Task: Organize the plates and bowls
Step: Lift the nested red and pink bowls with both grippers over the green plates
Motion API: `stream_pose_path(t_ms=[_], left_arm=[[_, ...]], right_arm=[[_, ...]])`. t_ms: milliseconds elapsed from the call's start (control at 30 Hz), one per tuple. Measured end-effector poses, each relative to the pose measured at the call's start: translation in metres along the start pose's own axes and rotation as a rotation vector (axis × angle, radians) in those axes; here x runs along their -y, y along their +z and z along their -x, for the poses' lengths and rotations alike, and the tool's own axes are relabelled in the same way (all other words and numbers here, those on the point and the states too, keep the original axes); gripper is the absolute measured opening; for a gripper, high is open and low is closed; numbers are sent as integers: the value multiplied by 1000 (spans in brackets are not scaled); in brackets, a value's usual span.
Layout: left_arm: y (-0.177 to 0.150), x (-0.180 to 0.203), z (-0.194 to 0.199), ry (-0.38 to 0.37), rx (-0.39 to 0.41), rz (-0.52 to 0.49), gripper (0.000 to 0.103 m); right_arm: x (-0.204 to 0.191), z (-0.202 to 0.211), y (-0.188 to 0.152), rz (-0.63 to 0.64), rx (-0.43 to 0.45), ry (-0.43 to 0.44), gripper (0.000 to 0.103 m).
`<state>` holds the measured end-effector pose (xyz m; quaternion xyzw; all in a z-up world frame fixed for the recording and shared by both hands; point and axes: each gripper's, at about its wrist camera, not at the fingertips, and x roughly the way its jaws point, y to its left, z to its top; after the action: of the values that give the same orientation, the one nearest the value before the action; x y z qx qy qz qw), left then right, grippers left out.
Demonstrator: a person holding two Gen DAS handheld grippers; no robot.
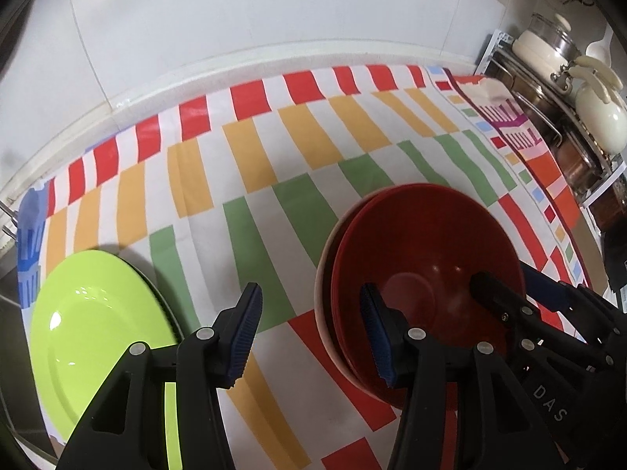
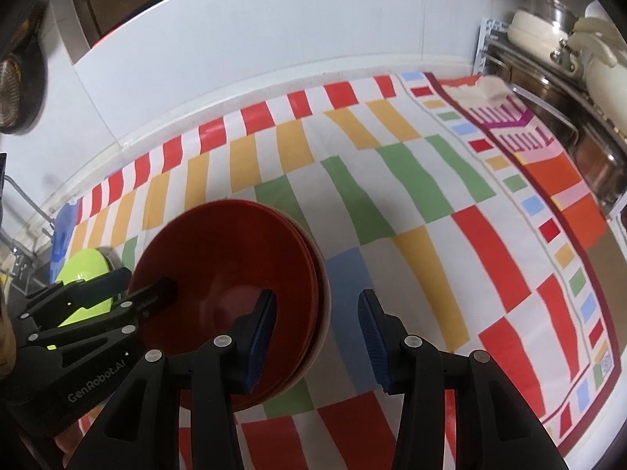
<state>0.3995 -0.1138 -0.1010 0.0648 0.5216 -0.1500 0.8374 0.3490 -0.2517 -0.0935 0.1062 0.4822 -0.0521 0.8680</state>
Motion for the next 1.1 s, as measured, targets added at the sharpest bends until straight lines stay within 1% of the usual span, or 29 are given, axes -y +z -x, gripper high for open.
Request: stream_pose_path(t_ms=[167, 333, 400, 433, 467, 567, 667, 967, 1100], left_arm=[[1, 2, -11, -9, -34, 5, 51], [1, 5, -18, -29, -59, 15, 49], [2, 6, -20, -35, -64, 16, 46], [2, 6, -21, -37, -68, 17, 43], [3, 7, -22, -43, -74, 18, 40], [3, 7, -24, -83, -90, 34, 33], [4, 6, -25, -90, -95, 59, 33], [4, 4, -24, -72, -112, 84, 34], [4, 1, -17, -65, -98, 86, 34]], right_arm=[[2, -11, -1, -12, -33, 18, 44], [7, -22, 0, -46, -73, 53, 44], [8, -24, 0, -59, -83, 65, 43], [9, -25, 0, -68, -86, 74, 41], [9, -26, 0, -77, -88, 80, 38], [8, -28, 0, -83, -106, 94, 34], [6, -33, -3, -90, -139, 115, 29], [5, -32, -3, -122, -162, 90, 28], [3, -29, -3, -122, -170, 93, 28]])
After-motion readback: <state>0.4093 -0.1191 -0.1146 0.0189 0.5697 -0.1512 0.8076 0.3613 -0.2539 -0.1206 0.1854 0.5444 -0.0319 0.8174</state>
